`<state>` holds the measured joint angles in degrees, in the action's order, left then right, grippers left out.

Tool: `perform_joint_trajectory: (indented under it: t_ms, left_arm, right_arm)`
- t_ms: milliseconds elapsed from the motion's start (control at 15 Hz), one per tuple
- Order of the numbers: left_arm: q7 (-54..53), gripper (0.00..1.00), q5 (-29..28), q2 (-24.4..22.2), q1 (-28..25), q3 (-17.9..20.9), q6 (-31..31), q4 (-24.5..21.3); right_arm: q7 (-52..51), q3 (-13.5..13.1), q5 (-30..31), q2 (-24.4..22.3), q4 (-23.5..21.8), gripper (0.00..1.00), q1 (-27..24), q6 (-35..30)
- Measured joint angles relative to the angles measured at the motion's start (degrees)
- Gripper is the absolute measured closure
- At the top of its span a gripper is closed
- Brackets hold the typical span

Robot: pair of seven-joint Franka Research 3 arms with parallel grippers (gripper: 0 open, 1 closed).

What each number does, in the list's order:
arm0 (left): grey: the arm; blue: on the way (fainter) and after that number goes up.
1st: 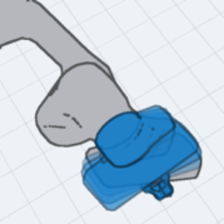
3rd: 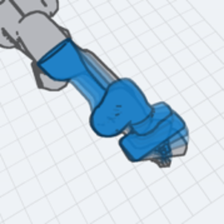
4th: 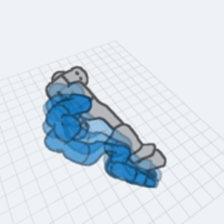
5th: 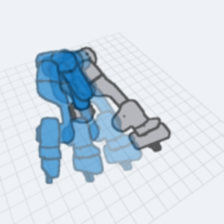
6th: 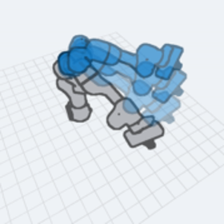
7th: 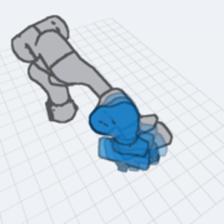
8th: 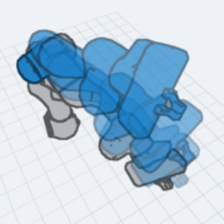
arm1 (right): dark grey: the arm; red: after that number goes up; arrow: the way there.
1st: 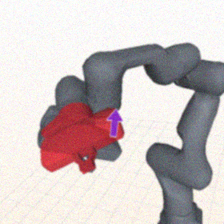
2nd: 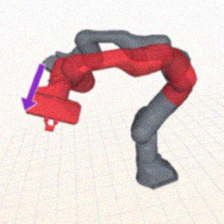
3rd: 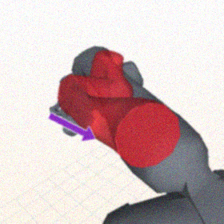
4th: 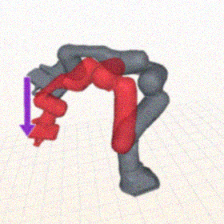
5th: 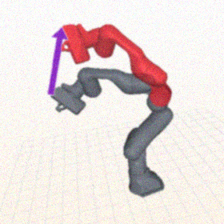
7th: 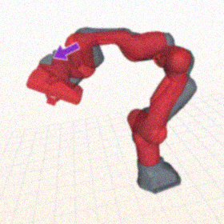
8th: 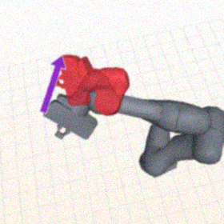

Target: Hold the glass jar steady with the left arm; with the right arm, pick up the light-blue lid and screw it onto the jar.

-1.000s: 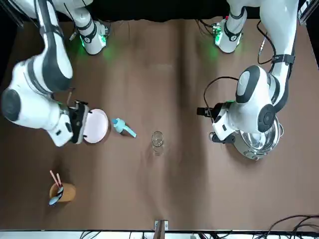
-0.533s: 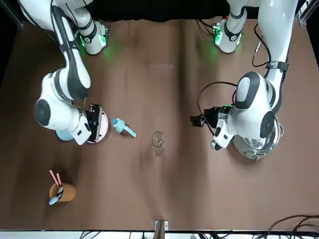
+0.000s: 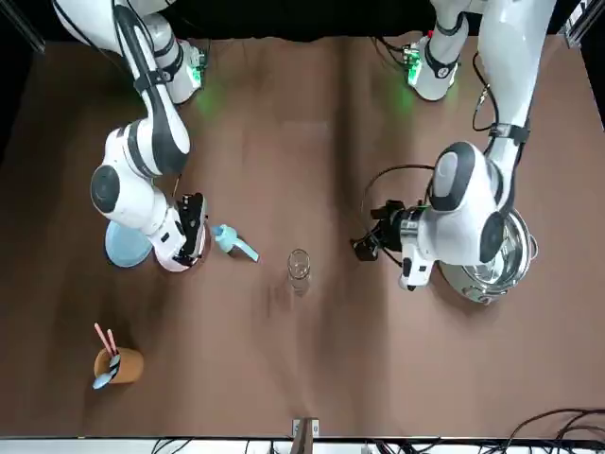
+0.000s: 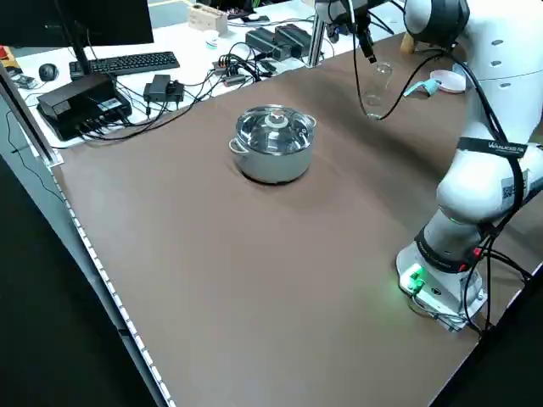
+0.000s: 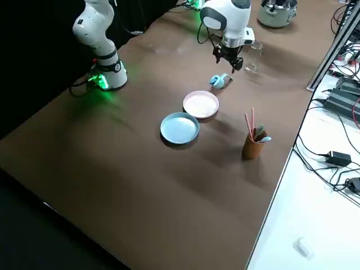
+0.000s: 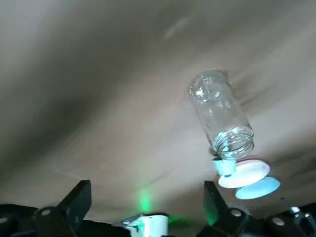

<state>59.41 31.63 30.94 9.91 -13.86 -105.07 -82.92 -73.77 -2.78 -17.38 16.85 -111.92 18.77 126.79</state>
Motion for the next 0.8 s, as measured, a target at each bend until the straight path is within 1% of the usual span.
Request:
perform_joint_trajectory:
  t_ms: [67, 133, 267, 467, 600, 667, 800]
  left_arm:
    - [1.12, 0.0, 1.6, 0.62, 0.3, -0.01, -0.55, 0.02]
    - [1.6, 0.0, 5.17, 1.39, 0.15, 0.07, -0.84, 0.02]
    - [1.69, 0.0, 14.79, 2.98, -1.51, 0.43, -0.67, 0.01]
    - [2.37, 0.0, 23.32, 5.81, -4.07, 0.49, 2.95, -0.02]
    - [2.84, 0.0, 28.19, 7.7, -4.29, 0.46, 4.48, -0.02]
    - [3.38, 0.0, 32.44, 9.37, -3.94, 0.4, 5.87, -0.01]
    - [3.47, 0.0, 37.19, 10.96, -3.82, 0.38, 7.45, 0.0]
  right_arm:
    - [-0.05, 0.0, -0.02, -0.09, -1.33, 0.0, 0.26, 1.88]
    - [-0.04, 0.01, -0.13, -0.08, -2.37, 0.0, 0.71, 3.15]
    - [0.44, 0.01, -0.98, -0.09, -3.66, 0.0, 1.61, 4.21]
    - [1.6, 0.01, -2.27, -0.1, -5.94, 0.0, 2.16, 7.22]
    - [3.11, 0.01, -2.5, -0.09, -7.84, 0.0, 2.31, 9.64]
    - [3.85, 0.01, -2.6, -0.1, -9.2, 0.0, 2.52, 12.19]
    - [4.57, 0.01, -3.65, -0.09, -11.06, 0.0, 2.92, 16.33]
